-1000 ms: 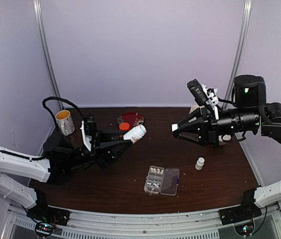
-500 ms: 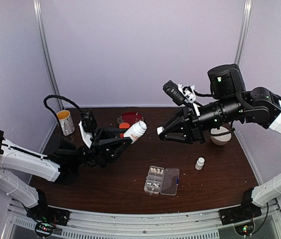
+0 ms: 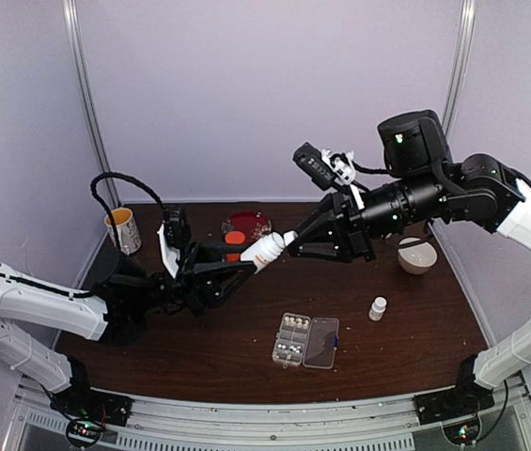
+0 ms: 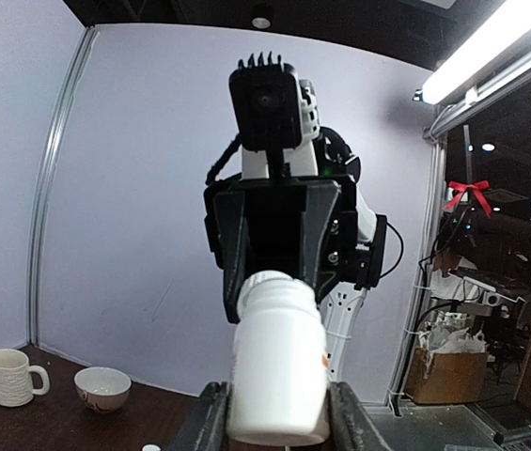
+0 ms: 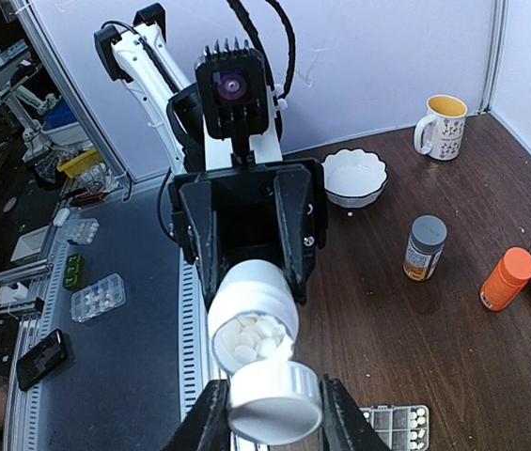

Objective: Sort the pills into containers
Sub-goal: Close the lid of the pill bottle on the pill bottle.

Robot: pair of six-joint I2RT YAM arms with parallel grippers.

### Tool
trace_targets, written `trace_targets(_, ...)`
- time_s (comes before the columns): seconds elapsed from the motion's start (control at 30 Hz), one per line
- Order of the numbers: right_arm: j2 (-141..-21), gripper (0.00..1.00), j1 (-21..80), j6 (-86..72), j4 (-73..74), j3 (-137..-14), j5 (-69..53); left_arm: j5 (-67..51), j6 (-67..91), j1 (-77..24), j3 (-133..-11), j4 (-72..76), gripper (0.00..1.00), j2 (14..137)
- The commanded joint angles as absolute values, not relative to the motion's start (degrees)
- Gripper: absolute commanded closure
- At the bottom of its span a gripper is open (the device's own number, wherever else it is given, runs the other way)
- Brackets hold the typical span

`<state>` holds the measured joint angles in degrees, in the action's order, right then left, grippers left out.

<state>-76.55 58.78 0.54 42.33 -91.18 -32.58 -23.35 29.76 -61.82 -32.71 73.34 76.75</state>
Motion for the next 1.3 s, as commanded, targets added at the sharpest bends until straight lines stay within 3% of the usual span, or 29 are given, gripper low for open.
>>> trace_targets(0.0,-78.1,1.00,59.5,2.1,43.4,-94.4,-32.8,-23.7,28.3,-61.6,-34.6,72.1,1.00,75.9)
trace_targets(0.5,-83.4,1.00,62.9,14.0,53.7,-99.2,-32.9,-24.9,28.6,-61.7,-38.1,60.0,1.00,73.6)
trace_targets(0.7,-82.9,1.00,63.8,33.2,57.6,-96.8,-35.2,-24.1,33.8,-61.7,-39.4,57.1,1.00,73.0)
trace_targets(1.27,-68.1,1.00,67.3,61.8,31.1,-74.3,-30.5,-24.5,45.7,-61.6,-46.3,49.4,1.00,74.4)
